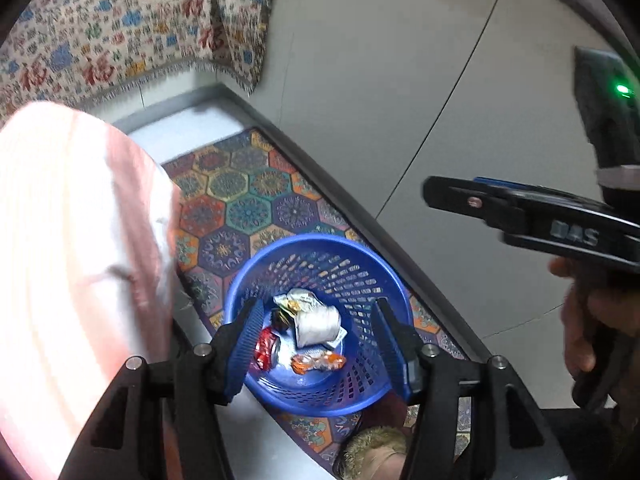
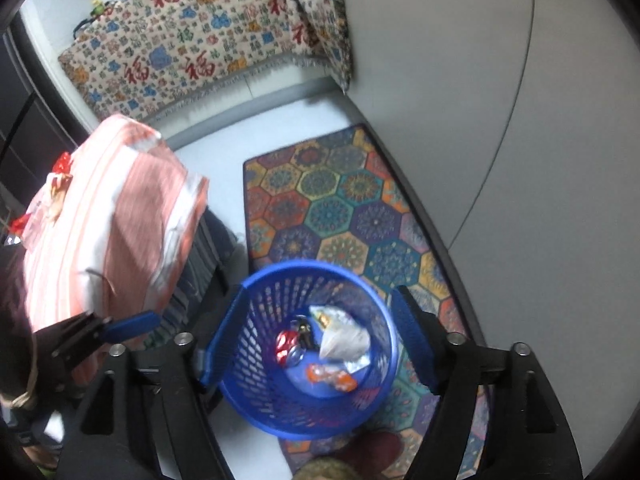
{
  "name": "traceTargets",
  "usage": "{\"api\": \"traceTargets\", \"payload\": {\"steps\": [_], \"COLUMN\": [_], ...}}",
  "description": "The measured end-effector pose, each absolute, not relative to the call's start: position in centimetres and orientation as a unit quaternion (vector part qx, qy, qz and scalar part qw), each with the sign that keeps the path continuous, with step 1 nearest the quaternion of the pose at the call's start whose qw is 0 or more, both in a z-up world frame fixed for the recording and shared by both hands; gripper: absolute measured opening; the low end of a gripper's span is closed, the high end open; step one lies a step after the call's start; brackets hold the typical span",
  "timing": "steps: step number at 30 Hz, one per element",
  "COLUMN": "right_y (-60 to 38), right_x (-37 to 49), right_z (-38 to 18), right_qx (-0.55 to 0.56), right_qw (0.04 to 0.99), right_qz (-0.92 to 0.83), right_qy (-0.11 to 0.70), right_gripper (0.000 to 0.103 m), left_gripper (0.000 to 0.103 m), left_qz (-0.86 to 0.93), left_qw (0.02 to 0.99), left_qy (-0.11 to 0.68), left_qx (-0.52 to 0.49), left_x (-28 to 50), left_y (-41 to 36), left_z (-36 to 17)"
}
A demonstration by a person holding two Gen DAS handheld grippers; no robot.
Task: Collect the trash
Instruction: 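Carry foil wrapper and paper box to the blue basket and open both tools, then move both tools back over the table toward the crushed orange can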
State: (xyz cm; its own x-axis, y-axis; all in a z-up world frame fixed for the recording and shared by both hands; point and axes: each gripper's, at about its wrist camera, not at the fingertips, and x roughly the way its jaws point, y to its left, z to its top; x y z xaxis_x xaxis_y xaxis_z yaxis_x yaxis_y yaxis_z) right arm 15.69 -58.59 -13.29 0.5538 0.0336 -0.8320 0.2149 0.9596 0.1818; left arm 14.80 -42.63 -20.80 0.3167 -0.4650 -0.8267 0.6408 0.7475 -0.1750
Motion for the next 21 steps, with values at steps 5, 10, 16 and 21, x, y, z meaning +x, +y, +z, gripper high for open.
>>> {"api": "traceTargets", "payload": {"steps": [5,10,16,21], "right_y": [-56.3,-52.4,-44.6,-36.2], "right_x": [16.2,16.7,17.6,18.5], "right_z": [-11.6,-9.9,-8.2,-8.3], "right_qx": [0.101,0.049,0.009,-0.025], "right_qw": [0.89,0.91,0.925,0.918], "right_qz": [-0.048,-0.025,0.05,0.132], "right_qy": [0.442,0.411,0.376,0.374], "right_gripper": [0.087,0.087,0.088,0.088], "left_gripper": [0.06,0.064,0.064,0.064], "left_qz": [-0.326,-0.292,-0.21,-0.146], "left_qw": [0.83,0.858,0.876,0.886], "left_qy": [0.441,0.412,0.427,0.435], "left_qx": [0.096,0.095,0.086,0.062], "left_x": [13.7,13.1,14.4,14.6], "left_y": [-39.6,-34.1,-25.8,-17.9], "left_z": [-17.6,-15.4,-15.8,-15.7]}}
